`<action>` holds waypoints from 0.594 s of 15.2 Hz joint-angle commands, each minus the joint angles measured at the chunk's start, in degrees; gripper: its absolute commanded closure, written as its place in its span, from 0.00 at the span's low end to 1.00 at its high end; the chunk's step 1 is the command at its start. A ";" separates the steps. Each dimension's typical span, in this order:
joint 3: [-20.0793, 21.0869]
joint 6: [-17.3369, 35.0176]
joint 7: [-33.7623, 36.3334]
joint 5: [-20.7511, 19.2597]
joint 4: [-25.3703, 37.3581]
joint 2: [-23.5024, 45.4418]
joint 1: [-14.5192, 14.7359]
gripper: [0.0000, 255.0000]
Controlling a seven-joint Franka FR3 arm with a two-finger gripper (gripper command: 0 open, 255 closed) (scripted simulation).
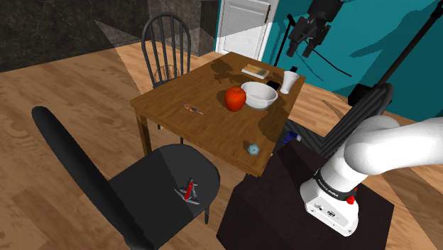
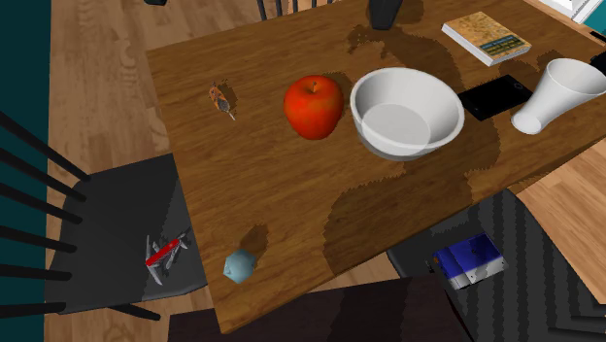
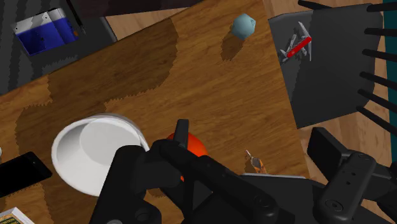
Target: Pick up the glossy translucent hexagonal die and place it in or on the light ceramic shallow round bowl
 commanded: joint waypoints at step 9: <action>2.29 12.21 -0.35 1.84 -14.80 -0.38 1.59 0.00</action>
